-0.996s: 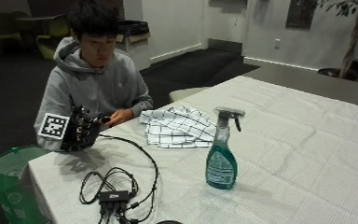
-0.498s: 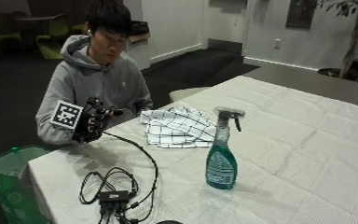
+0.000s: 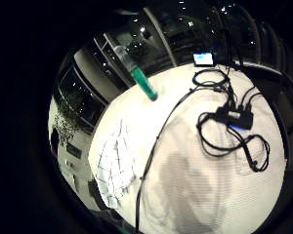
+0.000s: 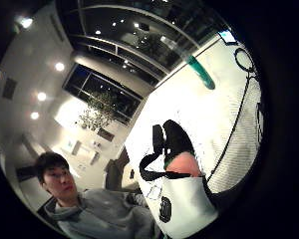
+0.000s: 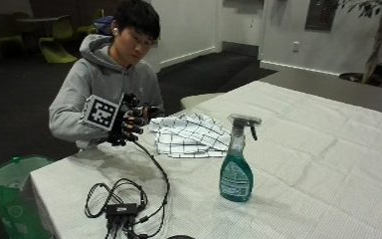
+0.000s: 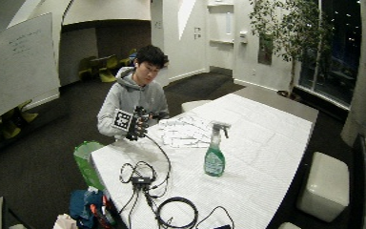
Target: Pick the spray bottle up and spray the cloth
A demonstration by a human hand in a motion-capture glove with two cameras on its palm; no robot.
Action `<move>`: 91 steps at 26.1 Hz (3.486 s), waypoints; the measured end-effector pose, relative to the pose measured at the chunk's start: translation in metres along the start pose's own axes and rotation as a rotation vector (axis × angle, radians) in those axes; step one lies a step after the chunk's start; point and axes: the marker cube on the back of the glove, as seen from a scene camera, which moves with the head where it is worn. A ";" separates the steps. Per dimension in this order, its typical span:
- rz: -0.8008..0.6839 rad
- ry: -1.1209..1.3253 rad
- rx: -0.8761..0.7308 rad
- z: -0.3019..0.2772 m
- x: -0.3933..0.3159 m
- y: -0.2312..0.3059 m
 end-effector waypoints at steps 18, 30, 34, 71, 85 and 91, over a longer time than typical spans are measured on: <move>0.178 -0.019 -0.038 0.111 -0.008 -0.121; 0.277 -0.056 0.003 0.148 -0.001 -0.158; 0.282 -0.042 0.027 0.159 0.006 -0.165; 0.312 -0.283 0.150 0.240 0.032 -0.234; 0.327 -0.259 0.176 0.239 0.018 -0.254; 0.341 -0.277 0.182 0.241 0.014 -0.257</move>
